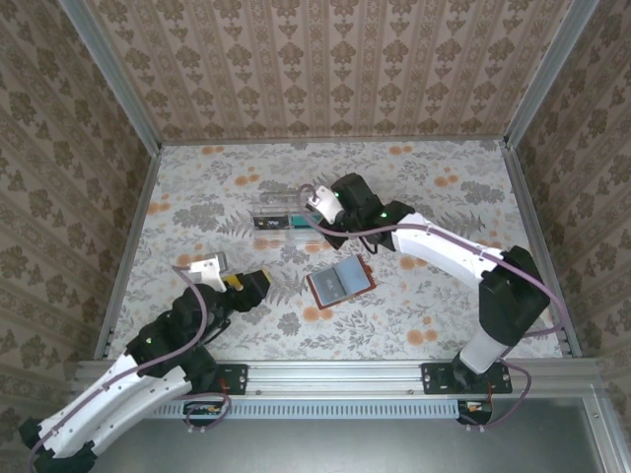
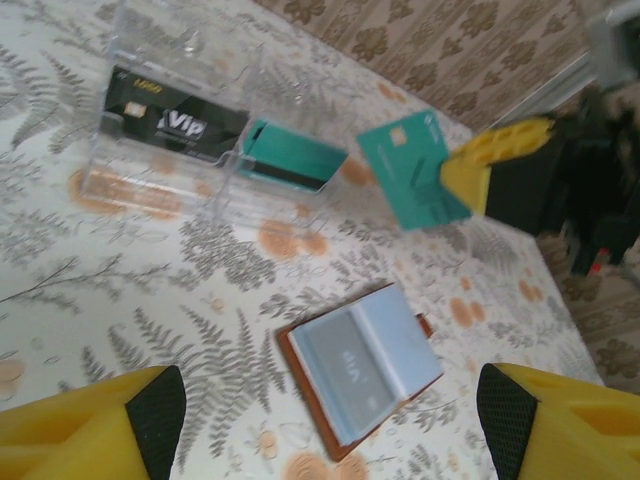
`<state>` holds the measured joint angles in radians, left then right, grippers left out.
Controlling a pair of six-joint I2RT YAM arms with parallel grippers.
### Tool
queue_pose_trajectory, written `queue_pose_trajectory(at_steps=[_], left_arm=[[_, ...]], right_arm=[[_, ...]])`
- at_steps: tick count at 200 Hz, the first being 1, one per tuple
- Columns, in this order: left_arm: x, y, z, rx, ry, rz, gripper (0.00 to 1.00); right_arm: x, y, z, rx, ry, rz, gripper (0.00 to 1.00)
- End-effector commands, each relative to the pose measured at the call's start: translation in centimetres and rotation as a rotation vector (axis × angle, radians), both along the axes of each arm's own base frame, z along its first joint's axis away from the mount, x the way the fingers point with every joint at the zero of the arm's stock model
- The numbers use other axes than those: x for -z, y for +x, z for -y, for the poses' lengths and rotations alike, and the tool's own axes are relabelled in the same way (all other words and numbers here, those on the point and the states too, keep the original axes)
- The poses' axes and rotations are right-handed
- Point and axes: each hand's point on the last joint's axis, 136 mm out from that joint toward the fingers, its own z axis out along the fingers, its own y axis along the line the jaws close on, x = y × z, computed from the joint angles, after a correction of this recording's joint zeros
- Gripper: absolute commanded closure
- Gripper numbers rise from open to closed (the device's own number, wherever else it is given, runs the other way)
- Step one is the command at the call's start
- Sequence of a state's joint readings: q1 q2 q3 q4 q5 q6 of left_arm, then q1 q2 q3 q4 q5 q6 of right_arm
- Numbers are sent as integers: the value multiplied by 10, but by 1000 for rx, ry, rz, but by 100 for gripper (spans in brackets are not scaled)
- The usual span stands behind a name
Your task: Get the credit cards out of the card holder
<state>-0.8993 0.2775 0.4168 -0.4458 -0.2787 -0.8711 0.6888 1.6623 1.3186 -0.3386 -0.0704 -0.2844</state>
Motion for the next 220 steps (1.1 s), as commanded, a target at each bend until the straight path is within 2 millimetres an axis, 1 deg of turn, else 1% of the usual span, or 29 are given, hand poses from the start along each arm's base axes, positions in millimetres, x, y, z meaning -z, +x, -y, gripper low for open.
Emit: queue_pose_trajectory(at_steps=[1,23,40,49,77,102,122,158,220], left_arm=[[13,-2,-12,-31,41,-24,20],[12,-4,-14,-28,50,-21,20],[9,-4,-16,-29,56,-13,19],[7,-4,-17,-30,62,-7,19],[5,-5,-20,-32,78,-4,19],[7,-6,-20,-32,75,-8,19],[8,-6,-22,-36,73,-11,19],[10,-8,-24,-41,76,-18,19],[11,-8,-25,-44,76,-18,18]], right_arm=[[-6,14,-1,-161,-213,176,100],[3,21,-8,-286,-352,263,100],[12,30,-9,-342,-430,304,100],[14,33,-10,-367,-454,323,100],[21,34,-15,-452,-495,338,100],[26,43,-18,-465,-511,349,100],[33,45,-21,-484,-523,341,100],[45,53,-23,-466,-533,316,100],[55,53,-22,-449,-530,287,100]])
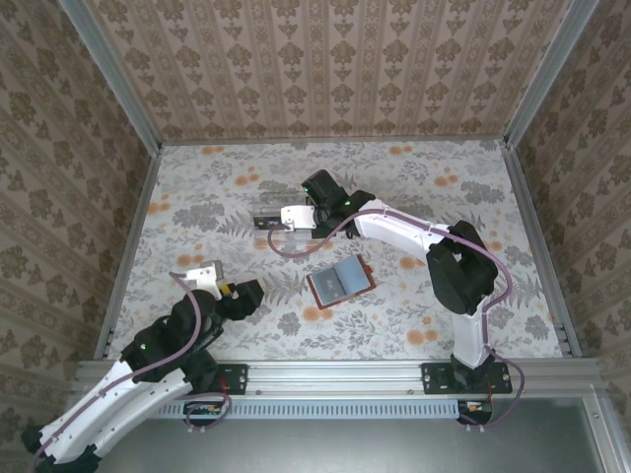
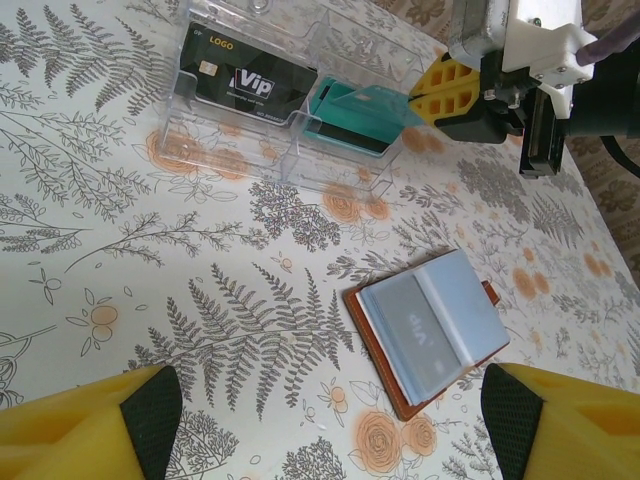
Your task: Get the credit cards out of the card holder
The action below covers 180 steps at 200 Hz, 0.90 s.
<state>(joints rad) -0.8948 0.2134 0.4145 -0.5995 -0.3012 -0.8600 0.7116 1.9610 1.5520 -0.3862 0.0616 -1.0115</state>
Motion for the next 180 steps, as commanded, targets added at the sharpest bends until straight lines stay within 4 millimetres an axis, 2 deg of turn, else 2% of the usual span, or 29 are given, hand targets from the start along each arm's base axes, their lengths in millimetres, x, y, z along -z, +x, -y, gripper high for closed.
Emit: queue_pose_trajectory(at_steps=[1,96,107,148,165,180], left_arm=[[-11,2,-6,-23,-9,27,18],[-7,0,-6,-21,-8,17,18],[-6,1,-6,-19,-4,18,18],[-7,1,-5,-14,-7,22,18],[-6,1,-5,-14,-7,20,18],[-6,1,-5,-14,-5,22,18]], right_arm=[[0,5,4,25,-10,-2,100],[21,14,1,75,-17,-36,100],[20,16,1,82,-13,-40,92],[15,25,1,110,-4,-8,85],[17,27,3,118,-15,-3,74],[18,28,3,123,-11,-2,71]])
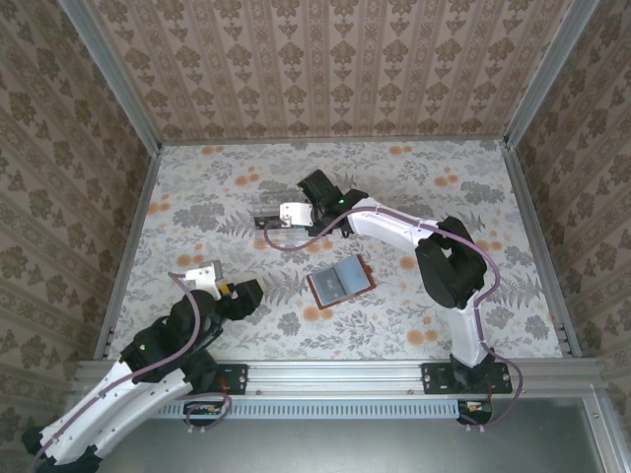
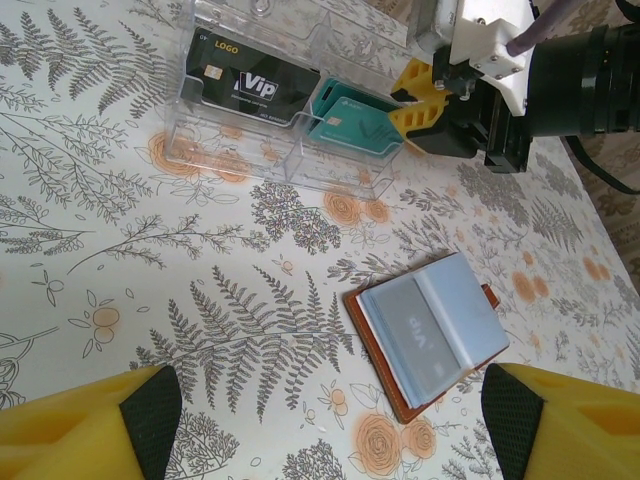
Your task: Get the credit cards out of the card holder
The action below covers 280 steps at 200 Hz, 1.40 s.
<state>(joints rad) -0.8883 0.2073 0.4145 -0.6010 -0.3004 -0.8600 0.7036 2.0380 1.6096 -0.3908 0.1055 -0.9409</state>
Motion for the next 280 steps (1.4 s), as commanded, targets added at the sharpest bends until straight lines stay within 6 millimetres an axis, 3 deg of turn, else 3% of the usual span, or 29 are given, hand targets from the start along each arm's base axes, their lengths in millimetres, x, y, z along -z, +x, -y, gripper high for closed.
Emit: queue_pose_trajectory(at_steps=[1,63,115,160,191,233,262,280], left_arm=[[-6,1,-3,-8,-2,19,18],[-6,1,-3,-8,-3,21,18],[-6,0,-3,-5,-3,18,18],[-6,-1,-3,1,-2,13,18],[-5,-1,-3,0,-4,10,18],[-5,1,4,13,-12,5,18],[-1,5,15,36,-14,-14,18],[3,9,26,54,-26,-30,18]], right_arm=[[2,11,3,33,-8,16,71],[8,14,3,44,-12,22,63],[4,39,7,127,1,108,63],[2,42,10,157,23,110,64],[-14,35,11,182,79,106,63],[-53,17,22,306,282,107,60],[-70,-3,48,538,459,38,60],[-65,-18,69,735,556,-82,63]])
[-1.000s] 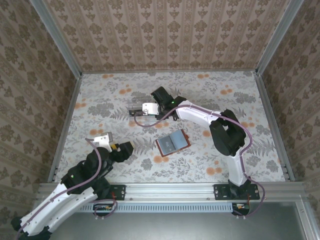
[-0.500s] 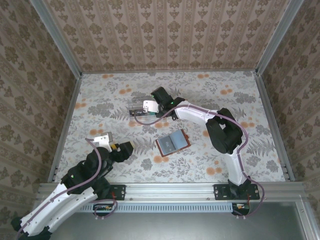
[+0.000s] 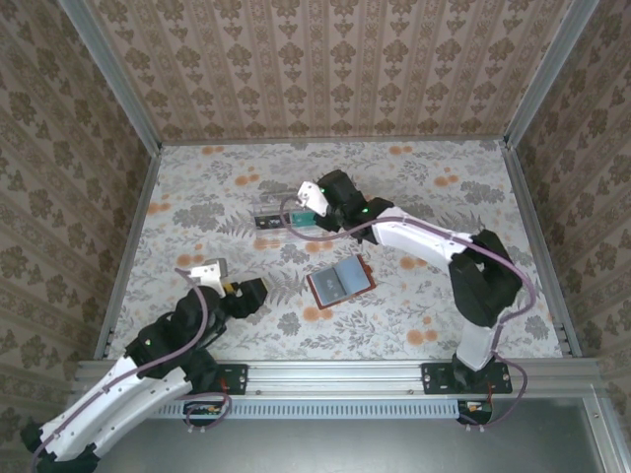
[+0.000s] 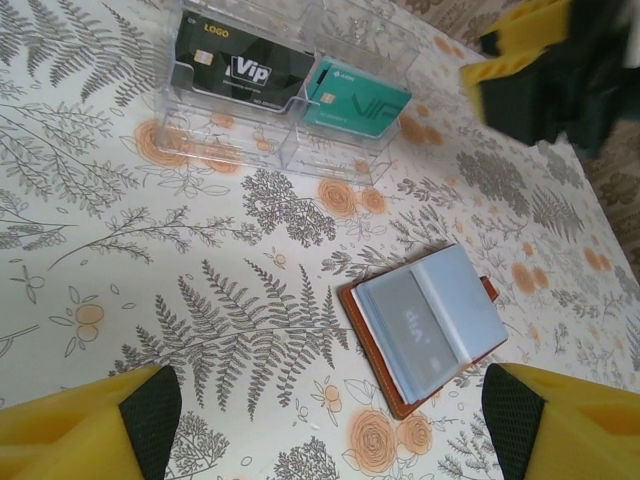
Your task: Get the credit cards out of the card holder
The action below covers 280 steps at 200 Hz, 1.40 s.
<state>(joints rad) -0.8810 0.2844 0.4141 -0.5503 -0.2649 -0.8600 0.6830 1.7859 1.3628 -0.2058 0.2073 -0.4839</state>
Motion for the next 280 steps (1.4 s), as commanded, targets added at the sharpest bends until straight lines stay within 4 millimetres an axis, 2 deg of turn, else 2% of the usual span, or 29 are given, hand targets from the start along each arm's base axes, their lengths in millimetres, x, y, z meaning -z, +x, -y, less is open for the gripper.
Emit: queue_pose_trajectory(at_steps=[1,23,37,67,85,122,142,172,226,280], left_arm=[[-2,6,16,31,-37,-2,18],[2,11,32,59,-48,-24,18],[6,15,42,77,-41,-47,18],[12,21,60,103,-41,-89,18],[16,25,70,113,-45,-107,20],[25,31,86,137,-40,-152,22],[29,32,89,135,-41,-165,23],[33,33,89,128,-33,-175,26],[47,29,103,161,-80,-231,38],[69,31,125,198,-111,-292,45]], right_arm=[[-7,-14,29,300,246,-136,64],[18,-39,48,416,309,-258,66],[32,-57,53,432,366,-311,65],[64,-86,80,557,436,-424,62],[84,-101,86,578,468,-488,62],[123,-118,102,657,501,-591,62],[137,-128,98,655,520,-660,63],[148,-144,85,652,585,-753,68],[156,-172,64,625,589,-791,70],[162,-178,58,627,569,-784,70]])
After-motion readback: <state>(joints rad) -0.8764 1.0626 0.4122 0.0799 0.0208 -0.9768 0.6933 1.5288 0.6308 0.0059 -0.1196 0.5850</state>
